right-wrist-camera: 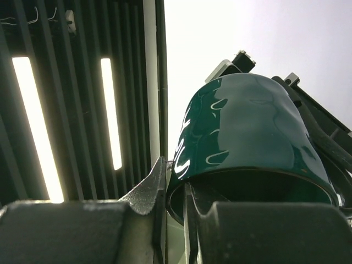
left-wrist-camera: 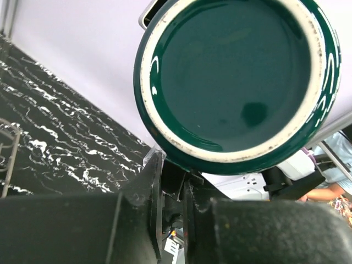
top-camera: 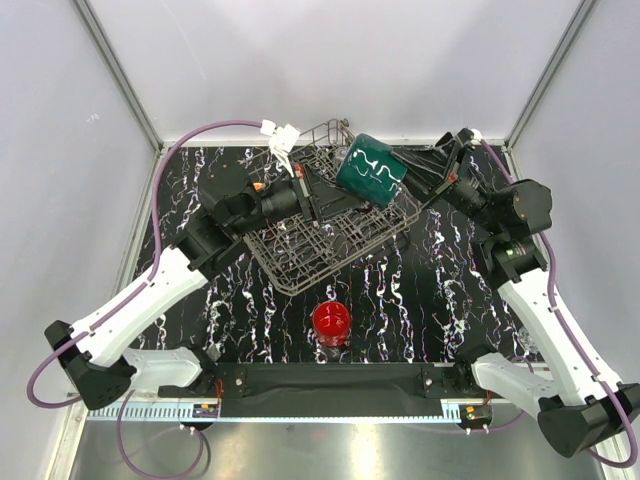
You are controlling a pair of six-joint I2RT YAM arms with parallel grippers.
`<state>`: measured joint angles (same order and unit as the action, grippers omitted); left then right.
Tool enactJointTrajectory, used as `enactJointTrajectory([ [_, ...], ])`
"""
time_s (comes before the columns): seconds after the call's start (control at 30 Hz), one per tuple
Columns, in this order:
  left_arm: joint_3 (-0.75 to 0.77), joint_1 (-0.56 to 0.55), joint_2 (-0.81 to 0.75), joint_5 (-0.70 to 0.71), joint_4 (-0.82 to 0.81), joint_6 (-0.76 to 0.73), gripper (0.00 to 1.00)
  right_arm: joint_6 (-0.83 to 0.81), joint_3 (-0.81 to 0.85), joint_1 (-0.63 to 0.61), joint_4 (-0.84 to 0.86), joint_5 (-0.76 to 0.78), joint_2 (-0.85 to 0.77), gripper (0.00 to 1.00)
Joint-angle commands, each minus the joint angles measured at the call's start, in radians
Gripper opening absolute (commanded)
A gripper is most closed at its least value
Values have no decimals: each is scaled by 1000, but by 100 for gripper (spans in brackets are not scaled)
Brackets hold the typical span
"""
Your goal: Load the cups into the dish rack
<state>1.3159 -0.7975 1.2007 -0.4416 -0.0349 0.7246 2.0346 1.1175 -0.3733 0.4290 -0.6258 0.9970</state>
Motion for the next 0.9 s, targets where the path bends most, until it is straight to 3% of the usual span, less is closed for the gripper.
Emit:
enactJointTrajectory([
  [0.0, 45, -14, -50, 24, -45, 59, 0, 279, -4, -6, 119, -25, -20, 0],
  [0.1, 16, -14, -91, 69, -17, 49, 0, 266, -25, -6, 105, -43, -23, 5],
  [0.23, -20, -14, -125, 69, -6, 53, 0, 239, -48, -6, 91, -55, -18, 23],
  [0.27, -26, -14, -128, 66, -8, 53, 0, 231, -47, -6, 91, -61, -15, 35],
  [0.37, -26, -14, -141, 75, 1, 49, 0, 204, -44, -6, 85, -78, 0, 56],
  [0.5, 11, -12, -138, 95, 32, 13, 0, 170, -47, -6, 59, -103, 11, 66],
  [0.63, 58, -12, -125, 132, 170, -31, 0, 84, -58, -6, -44, -136, 0, 74],
  [0.87, 143, -8, -142, 426, 504, -134, 0, -195, -53, 5, -482, -193, -52, 81],
])
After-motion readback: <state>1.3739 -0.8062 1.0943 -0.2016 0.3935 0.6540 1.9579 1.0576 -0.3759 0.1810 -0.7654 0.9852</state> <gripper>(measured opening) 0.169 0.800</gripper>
